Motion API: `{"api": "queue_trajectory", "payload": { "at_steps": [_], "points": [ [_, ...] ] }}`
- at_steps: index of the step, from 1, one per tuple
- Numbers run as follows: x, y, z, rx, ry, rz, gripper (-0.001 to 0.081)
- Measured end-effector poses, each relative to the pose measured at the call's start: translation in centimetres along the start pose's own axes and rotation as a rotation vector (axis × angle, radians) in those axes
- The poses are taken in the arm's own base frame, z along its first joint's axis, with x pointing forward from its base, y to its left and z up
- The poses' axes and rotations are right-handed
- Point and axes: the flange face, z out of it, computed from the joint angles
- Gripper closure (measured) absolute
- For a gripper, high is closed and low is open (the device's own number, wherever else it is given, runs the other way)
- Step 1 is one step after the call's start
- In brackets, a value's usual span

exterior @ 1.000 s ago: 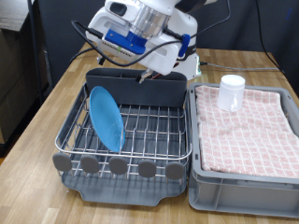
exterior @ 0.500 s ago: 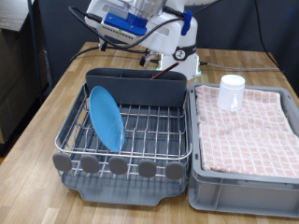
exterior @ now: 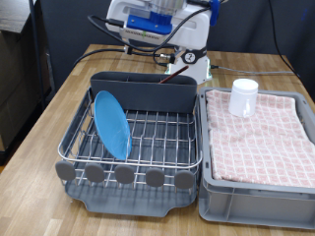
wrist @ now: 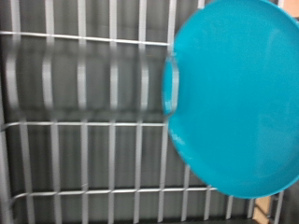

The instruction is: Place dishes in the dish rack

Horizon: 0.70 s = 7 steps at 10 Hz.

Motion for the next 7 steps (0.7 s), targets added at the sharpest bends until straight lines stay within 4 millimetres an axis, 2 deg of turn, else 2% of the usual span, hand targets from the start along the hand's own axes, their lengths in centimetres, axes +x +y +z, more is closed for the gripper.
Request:
{"api": "queue_trajectory", "payload": {
  "at_steps": [4,6,7],
  "points": [
    [-3.1,-4.0,-3.0,0.054,-0.059,-0.023,0.0003],
    [-5.0,-6.1,-3.8,0.053,-0.055,0.003,0.0003],
    [-5.3,-6.5,-4.0,0.052,-0.052,0.023,0.0003]
  ]
}}
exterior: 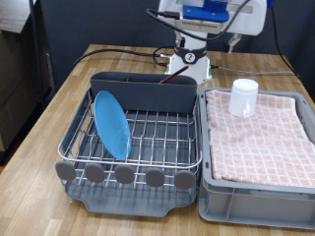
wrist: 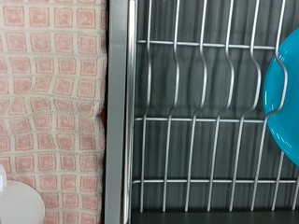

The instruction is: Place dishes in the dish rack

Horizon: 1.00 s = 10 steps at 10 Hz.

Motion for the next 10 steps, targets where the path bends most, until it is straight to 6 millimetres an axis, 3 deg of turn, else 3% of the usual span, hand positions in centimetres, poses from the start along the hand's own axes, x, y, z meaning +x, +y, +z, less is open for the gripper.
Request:
{"api": "queue_trajectory", "payload": {
  "at_steps": [5,10],
  "points": [
    [-0.6,-0.5,-0.8,-0.029,-0.027,-0.025,0.0003],
    [-3.0,-2.8,-2.5,-0.014,-0.040,-0.043,0.0003]
  ]
}}
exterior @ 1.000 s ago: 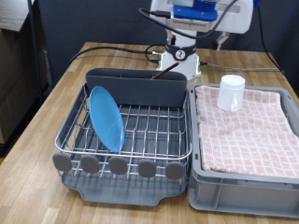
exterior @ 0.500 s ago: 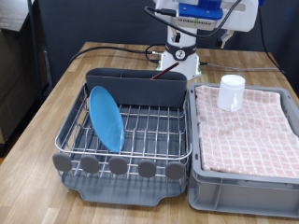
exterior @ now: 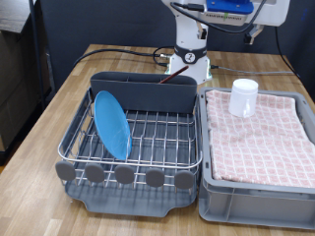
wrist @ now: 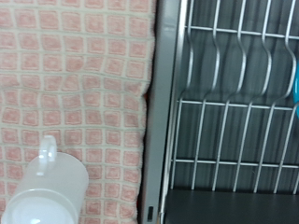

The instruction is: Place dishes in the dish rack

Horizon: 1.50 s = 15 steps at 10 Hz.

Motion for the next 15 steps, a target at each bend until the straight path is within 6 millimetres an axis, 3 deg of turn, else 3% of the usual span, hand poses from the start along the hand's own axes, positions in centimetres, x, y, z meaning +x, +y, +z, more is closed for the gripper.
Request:
{"api": "queue_trajectory", "payload": {
  "at_steps": [5,8,15],
  "points": [
    [-3.7,-3.0,-1.9,-0.009,-0.006,0.027,0.0003],
    [-5.4,-3.9,-1.7,-0.039,-0.016,-0.004,0.0003],
    [-9.4,-6.7,4.1,-0.110,-0.103,-0.183,0.0003]
  ]
}}
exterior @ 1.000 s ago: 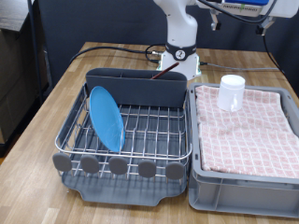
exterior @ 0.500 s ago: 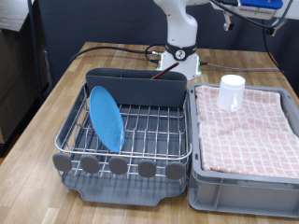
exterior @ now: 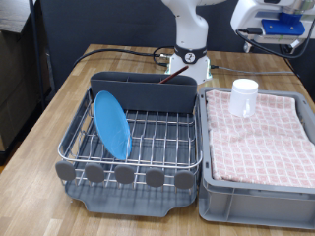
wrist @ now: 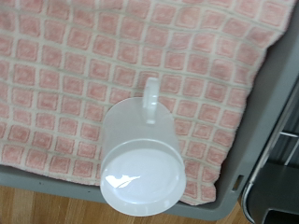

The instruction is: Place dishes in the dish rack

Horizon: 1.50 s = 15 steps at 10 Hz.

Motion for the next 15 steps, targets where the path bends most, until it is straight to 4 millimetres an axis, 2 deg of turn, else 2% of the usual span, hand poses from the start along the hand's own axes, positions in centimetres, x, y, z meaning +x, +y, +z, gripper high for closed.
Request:
{"api": "queue_trajectory", "payload": {
  "at_steps": [5,10,15],
  "points": [
    [0.0,-0.7,1.1,-0.004,-0.022,-0.003,0.0003],
    [0.3,-2.3,4.6,0.011,-0.089,0.059,0.0003],
    [0.3,-2.1,7.1,0.013,-0.084,0.161,0.0003]
  ]
}}
